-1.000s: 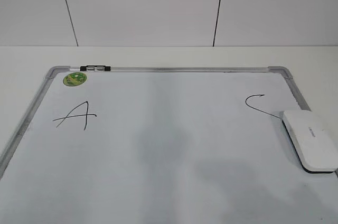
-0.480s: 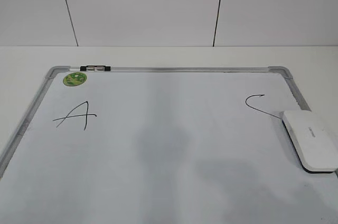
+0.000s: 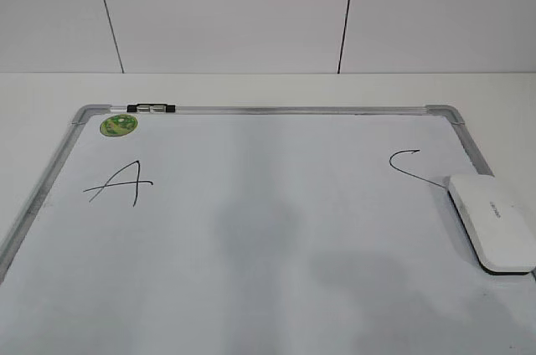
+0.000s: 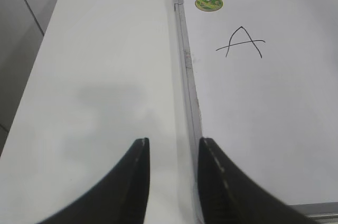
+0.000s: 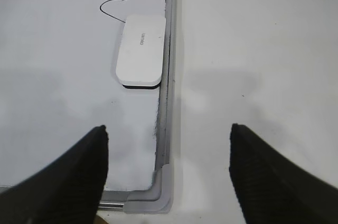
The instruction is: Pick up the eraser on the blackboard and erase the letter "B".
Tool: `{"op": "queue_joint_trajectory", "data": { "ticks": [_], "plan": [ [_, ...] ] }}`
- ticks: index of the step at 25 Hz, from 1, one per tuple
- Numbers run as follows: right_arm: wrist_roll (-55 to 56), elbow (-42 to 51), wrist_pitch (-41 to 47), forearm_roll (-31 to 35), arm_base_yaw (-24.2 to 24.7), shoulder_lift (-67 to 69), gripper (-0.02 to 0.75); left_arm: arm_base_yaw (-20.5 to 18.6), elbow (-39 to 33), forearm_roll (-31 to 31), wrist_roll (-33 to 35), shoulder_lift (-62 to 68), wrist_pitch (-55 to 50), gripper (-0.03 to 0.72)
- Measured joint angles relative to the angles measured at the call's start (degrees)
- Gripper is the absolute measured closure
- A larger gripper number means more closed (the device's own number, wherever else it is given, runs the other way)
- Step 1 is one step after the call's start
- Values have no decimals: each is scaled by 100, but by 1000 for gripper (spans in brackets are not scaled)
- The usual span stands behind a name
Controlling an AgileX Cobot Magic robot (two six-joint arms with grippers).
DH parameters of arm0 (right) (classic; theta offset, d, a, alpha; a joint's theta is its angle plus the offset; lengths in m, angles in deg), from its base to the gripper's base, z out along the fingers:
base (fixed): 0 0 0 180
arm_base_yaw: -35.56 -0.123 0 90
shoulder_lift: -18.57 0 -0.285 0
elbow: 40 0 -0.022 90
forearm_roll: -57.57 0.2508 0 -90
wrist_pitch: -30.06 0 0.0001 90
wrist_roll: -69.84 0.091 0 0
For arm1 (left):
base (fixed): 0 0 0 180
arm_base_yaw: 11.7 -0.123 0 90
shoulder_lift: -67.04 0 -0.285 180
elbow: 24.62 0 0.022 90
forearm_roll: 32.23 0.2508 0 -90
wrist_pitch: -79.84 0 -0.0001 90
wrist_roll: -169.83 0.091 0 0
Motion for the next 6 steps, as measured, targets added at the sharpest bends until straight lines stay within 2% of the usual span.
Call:
{"op": "queue_joint_trajectory", "data": {
  "ticks": [6],
  "plan": [
    [8, 0, -10, -10, 0, 0, 186, 0, 0, -9, 0, 0, 0, 452]
  ]
}}
